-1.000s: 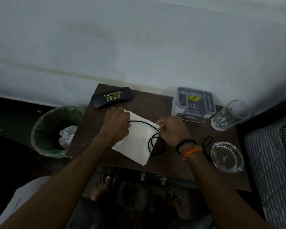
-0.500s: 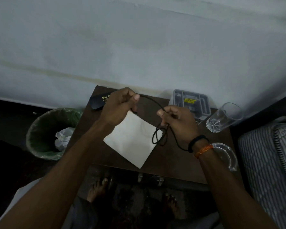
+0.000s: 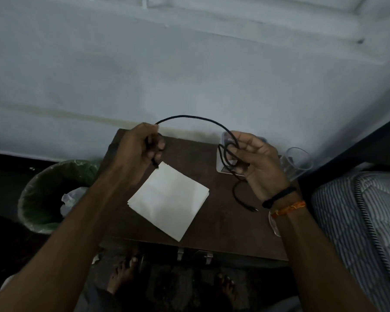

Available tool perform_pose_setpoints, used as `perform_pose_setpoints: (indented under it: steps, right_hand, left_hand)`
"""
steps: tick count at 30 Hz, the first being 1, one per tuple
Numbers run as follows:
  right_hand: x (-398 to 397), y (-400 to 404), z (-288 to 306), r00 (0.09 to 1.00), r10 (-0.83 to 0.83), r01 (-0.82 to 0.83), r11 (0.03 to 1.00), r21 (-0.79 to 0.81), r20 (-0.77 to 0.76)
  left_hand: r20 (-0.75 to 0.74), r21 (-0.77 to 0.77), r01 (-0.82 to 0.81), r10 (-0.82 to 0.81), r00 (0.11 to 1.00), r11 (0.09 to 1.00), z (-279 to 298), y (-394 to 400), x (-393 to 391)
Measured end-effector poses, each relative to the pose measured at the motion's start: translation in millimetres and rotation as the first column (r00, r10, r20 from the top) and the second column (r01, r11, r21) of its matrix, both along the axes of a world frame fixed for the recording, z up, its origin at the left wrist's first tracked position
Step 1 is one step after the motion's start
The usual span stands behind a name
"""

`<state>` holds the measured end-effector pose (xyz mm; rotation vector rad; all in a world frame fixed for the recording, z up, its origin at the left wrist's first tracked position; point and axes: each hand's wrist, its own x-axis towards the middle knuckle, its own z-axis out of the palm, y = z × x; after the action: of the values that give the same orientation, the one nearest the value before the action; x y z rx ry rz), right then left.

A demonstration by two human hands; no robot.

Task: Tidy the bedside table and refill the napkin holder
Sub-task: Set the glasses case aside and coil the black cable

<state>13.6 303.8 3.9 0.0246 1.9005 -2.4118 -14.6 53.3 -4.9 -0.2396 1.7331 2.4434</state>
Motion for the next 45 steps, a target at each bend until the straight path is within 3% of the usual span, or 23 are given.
perform_pose_setpoints:
  steps: [5,8,13,16,19,27,31,34,38,45]
  right_hand:
    - [6,-8,-1,0.999,-0.045,0.043,0.996,0.085,0.022]
    - [7,-13,0,0.999,-0.036,0.03,0.988,0.149,0.041]
    - [5,-11,2,0.995,0.007,-0.013,0.998,0.06,0.096]
    - [3,-1,1,0.983,0.117,-0.092,0.981,-0.17,0.141]
    - [3,8,5,0.985,0.149,-0.111,0.929,-0.352,0.084]
    - [5,2,8,0.997,0.039,-0.06,0.932,-0.359,-0.067]
    - [2,5,3,0.999,-0.039,0.035,0.906,-0.421,-0.002]
    - [5,0,-6,0.995,0.009,0.011,0.977,-0.212,0.095]
    - [11,-19,-9,0.984,0.179,-0.179,0.983,-0.044,0.005]
    - [10,-38,-16,0.973,0.024,0.034,0.968,0.247,-0.229]
  left_hand:
    - [-0.205,-0.184,0.313,-0.348,0.915,0.932,7,29,18]
    - [-0.221,-0.266,0.381,-0.441,0.87,0.885,5,50,27]
    - [-0.217,-0.26,0.39,-0.447,0.868,0.883,5,61,28]
    - [-0.191,-0.236,0.345,-0.392,0.9,0.908,6,58,25]
    - [-0.162,-0.282,0.319,-0.373,0.913,0.905,4,54,22]
    - [-0.156,-0.183,0.316,-0.345,0.926,0.931,0,55,21]
    - [-0.141,-0.078,0.27,-0.279,0.95,0.96,1,56,19]
    - [-0.14,-0.006,0.226,-0.225,0.964,0.974,3,57,19]
    - [-0.139,0.016,0.222,-0.218,0.966,0.975,3,59,20]
    - [-0.098,-0.046,0.286,-0.289,0.952,0.957,7,61,23]
